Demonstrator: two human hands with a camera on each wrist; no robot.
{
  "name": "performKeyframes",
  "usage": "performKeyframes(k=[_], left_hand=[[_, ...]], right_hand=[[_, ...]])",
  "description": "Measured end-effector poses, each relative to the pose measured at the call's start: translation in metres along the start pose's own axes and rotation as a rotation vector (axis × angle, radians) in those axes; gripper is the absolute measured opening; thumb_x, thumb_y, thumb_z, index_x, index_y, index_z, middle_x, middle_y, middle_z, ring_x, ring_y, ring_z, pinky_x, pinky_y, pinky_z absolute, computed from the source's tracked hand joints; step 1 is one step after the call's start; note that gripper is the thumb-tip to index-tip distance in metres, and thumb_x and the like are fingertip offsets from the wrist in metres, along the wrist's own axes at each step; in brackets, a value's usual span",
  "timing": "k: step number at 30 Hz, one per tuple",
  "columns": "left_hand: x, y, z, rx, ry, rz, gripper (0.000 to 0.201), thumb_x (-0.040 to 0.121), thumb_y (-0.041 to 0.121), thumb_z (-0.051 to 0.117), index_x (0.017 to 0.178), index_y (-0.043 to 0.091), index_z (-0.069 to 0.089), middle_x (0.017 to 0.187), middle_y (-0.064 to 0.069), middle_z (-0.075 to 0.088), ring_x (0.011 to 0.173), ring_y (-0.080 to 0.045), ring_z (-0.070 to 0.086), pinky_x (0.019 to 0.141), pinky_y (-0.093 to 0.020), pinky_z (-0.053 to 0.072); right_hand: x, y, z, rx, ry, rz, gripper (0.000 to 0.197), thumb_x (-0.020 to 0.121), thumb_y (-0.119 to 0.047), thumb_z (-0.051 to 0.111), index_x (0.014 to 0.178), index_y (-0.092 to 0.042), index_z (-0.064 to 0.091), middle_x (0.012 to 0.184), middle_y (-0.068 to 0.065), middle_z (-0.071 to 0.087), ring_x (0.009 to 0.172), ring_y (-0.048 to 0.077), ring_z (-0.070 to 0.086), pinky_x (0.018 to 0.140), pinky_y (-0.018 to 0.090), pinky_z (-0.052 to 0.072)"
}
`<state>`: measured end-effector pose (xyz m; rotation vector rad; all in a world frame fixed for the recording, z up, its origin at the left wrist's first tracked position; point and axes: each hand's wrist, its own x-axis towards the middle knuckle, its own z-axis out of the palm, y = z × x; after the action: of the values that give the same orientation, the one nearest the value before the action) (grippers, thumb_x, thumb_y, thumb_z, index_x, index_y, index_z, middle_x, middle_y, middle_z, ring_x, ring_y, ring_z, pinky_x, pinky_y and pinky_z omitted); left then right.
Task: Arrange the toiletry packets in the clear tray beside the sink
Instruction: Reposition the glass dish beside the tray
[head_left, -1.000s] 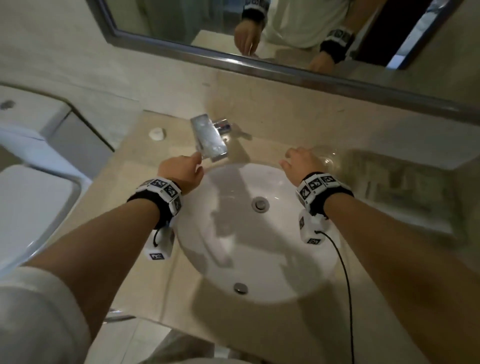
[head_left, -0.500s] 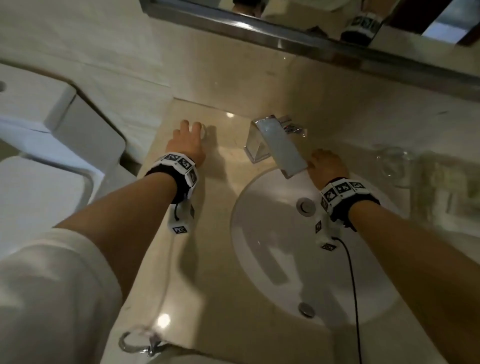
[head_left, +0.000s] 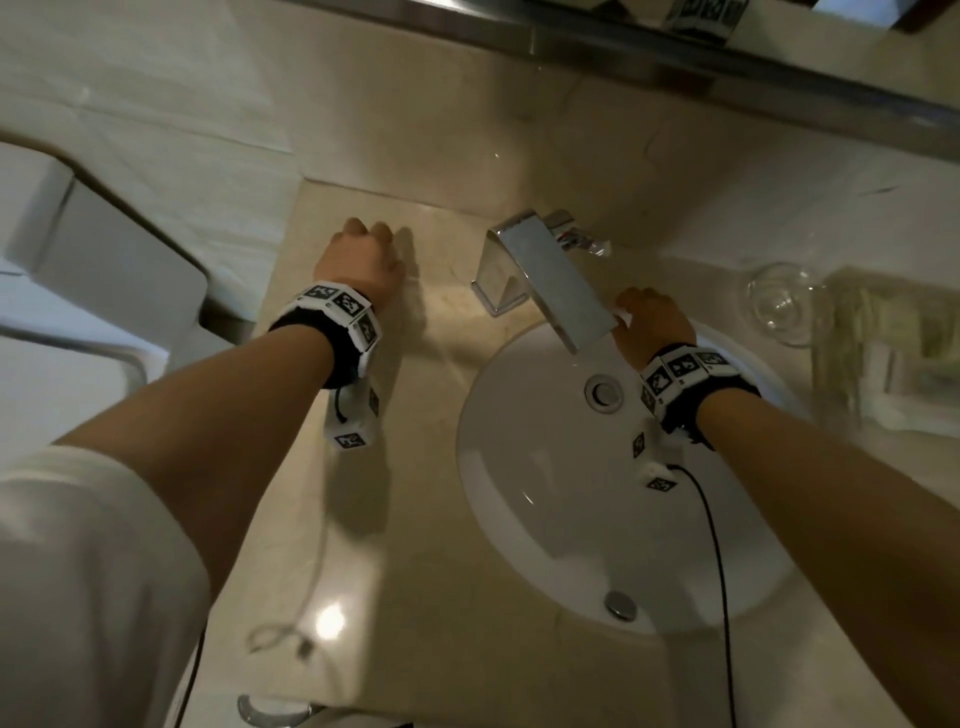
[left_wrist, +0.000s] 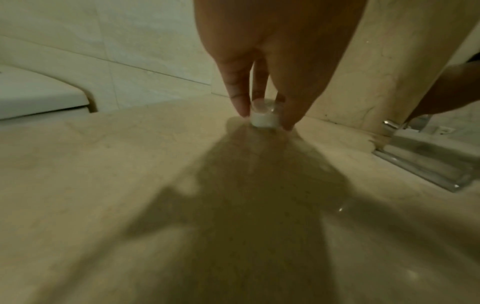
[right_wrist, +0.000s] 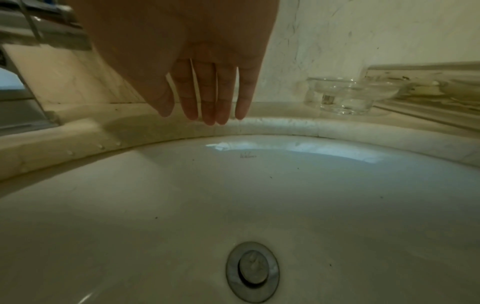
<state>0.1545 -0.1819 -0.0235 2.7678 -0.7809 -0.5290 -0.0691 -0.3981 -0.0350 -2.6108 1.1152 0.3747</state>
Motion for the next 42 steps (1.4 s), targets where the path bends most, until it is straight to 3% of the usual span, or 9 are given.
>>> performKeyframes(k=[6, 11, 13, 18, 20, 24, 30, 35, 42], left_hand=[[-0.015, 0.021, -0.044, -0.204, 0.212, 0.053, 0.041, 0.09, 0.034, 0.051, 0.123, 0.009, 0.054, 0.121, -0.019, 0.054, 0.107, -0.036, 0.055, 0.09, -0.037, 0.043], [-0.045, 0.092, -0.069, -0.297, 0.386, 0.303, 0.038, 0.089, 0.038, 0.054, 0.114, 0.01, 0.06, 0.106, -0.014, 0.061, 0.094, -0.027, 0.058, 0.076, -0.023, 0.036], [-0.059, 0.128, -0.064, -0.299, 0.38, 0.405, 0.038, 0.089, 0.04, 0.054, 0.113, 0.01, 0.061, 0.104, -0.012, 0.061, 0.09, -0.025, 0.058, 0.073, -0.02, 0.033], [-0.09, 0.233, -0.037, -0.288, 0.254, 0.627, 0.053, 0.081, 0.053, 0.047, 0.108, 0.01, 0.062, 0.103, -0.012, 0.062, 0.089, -0.027, 0.06, 0.076, -0.03, 0.044], [-0.1, 0.276, -0.016, -0.267, 0.184, 0.673, 0.051, 0.081, 0.049, 0.05, 0.111, 0.009, 0.061, 0.106, -0.013, 0.061, 0.092, -0.029, 0.059, 0.077, -0.031, 0.044], [-0.105, 0.336, 0.036, -0.23, 0.042, 0.675, 0.04, 0.086, 0.032, 0.059, 0.118, 0.008, 0.055, 0.114, -0.015, 0.058, 0.102, -0.032, 0.057, 0.085, -0.035, 0.045], [-0.091, 0.391, 0.094, -0.074, -0.079, 0.613, 0.039, 0.087, 0.025, 0.057, 0.12, 0.008, 0.05, 0.122, -0.016, 0.054, 0.114, -0.033, 0.052, 0.092, -0.038, 0.042], [-0.071, 0.409, 0.122, 0.008, -0.085, 0.568, 0.044, 0.088, 0.025, 0.054, 0.128, 0.008, 0.045, 0.13, -0.017, 0.051, 0.119, -0.036, 0.047, 0.096, -0.04, 0.04], [-0.051, 0.411, 0.147, 0.176, -0.095, 0.472, 0.047, 0.089, 0.026, 0.046, 0.135, 0.017, 0.039, 0.139, -0.012, 0.046, 0.126, -0.033, 0.044, 0.101, -0.043, 0.033]], right_hand=[[0.005, -0.013, -0.018, -0.025, -0.034, -0.028, 0.035, 0.097, -0.022, 0.038, 0.121, -0.001, 0.05, 0.125, 0.019, 0.052, 0.115, 0.037, 0.048, 0.095, 0.043, 0.044], [-0.01, 0.003, -0.054, 0.03, 0.075, -0.084, 0.028, 0.09, -0.015, 0.043, 0.108, 0.002, 0.057, 0.114, 0.022, 0.059, 0.105, 0.037, 0.055, 0.087, 0.042, 0.049], [-0.02, 0.018, -0.063, 0.039, 0.108, -0.067, 0.029, 0.092, -0.017, 0.043, 0.109, 0.001, 0.058, 0.114, 0.021, 0.059, 0.104, 0.037, 0.055, 0.085, 0.041, 0.047], [-0.046, 0.081, -0.083, 0.091, 0.203, -0.051, 0.028, 0.094, -0.019, 0.044, 0.108, -0.002, 0.062, 0.113, 0.017, 0.062, 0.104, 0.033, 0.057, 0.088, 0.037, 0.044], [-0.062, 0.119, -0.089, 0.091, 0.275, -0.018, 0.027, 0.093, -0.019, 0.044, 0.108, -0.005, 0.061, 0.113, 0.015, 0.062, 0.105, 0.032, 0.057, 0.09, 0.037, 0.042], [-0.083, 0.189, -0.091, 0.18, 0.284, 0.108, 0.026, 0.095, -0.017, 0.042, 0.112, -0.005, 0.057, 0.111, 0.016, 0.061, 0.103, 0.033, 0.058, 0.081, 0.035, 0.044], [-0.095, 0.27, -0.083, 0.187, 0.313, 0.169, 0.029, 0.094, -0.019, 0.045, 0.117, -0.004, 0.056, 0.121, 0.014, 0.056, 0.114, 0.032, 0.051, 0.093, 0.04, 0.044], [-0.094, 0.299, -0.07, 0.176, 0.323, 0.171, 0.028, 0.094, -0.019, 0.046, 0.112, 0.0, 0.058, 0.119, 0.016, 0.056, 0.112, 0.033, 0.05, 0.092, 0.037, 0.04], [-0.096, 0.313, -0.053, 0.209, 0.224, 0.189, 0.037, 0.093, -0.019, 0.047, 0.126, -0.004, 0.052, 0.131, 0.015, 0.049, 0.122, 0.032, 0.044, 0.1, 0.043, 0.04]])
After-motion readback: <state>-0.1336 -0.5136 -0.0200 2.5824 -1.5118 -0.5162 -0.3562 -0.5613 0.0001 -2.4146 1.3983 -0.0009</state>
